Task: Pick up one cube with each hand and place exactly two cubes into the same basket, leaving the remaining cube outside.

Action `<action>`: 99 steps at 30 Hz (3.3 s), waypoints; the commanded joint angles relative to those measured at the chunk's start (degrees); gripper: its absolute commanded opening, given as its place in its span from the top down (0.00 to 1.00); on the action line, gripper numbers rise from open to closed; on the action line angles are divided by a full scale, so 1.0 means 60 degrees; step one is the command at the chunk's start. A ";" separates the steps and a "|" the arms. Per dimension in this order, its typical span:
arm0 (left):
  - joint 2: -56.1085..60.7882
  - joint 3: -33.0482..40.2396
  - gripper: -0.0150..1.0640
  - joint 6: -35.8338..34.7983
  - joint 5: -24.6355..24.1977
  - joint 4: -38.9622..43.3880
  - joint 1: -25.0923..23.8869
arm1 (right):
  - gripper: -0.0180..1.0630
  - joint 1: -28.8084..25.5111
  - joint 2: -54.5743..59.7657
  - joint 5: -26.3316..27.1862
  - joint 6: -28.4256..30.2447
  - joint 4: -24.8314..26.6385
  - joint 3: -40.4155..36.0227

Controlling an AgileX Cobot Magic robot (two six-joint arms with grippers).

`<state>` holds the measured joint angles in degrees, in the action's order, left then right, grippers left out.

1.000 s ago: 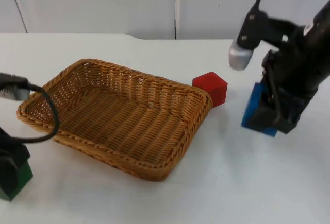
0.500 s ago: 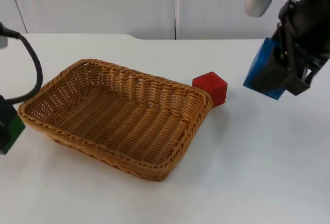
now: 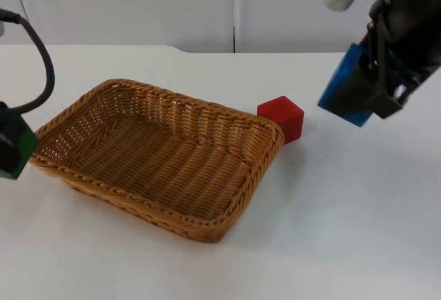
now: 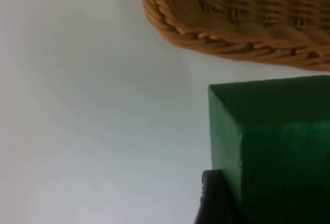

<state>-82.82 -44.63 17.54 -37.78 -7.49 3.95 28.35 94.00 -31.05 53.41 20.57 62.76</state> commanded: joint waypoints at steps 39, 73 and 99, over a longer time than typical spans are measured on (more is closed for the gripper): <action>-0.4066 -0.2753 0.99 0.4226 0.2182 -0.5968 0.0065 | 0.98 0.1495 0.4685 0.1038 -0.0438 0.2427 0.4161; -0.5344 -0.2809 0.87 0.5028 0.1876 -0.6922 0.0065 | 0.84 0.1495 0.6287 0.1069 -0.0401 0.3090 0.4668; -0.4130 -0.2809 0.28 0.5028 0.1646 -0.6922 0.0065 | 0.34 0.1477 0.4836 0.0963 -0.0401 0.2928 0.4684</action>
<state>-108.52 -61.21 47.52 -27.45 -48.21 3.95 37.04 124.61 -24.84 50.91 38.33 90.63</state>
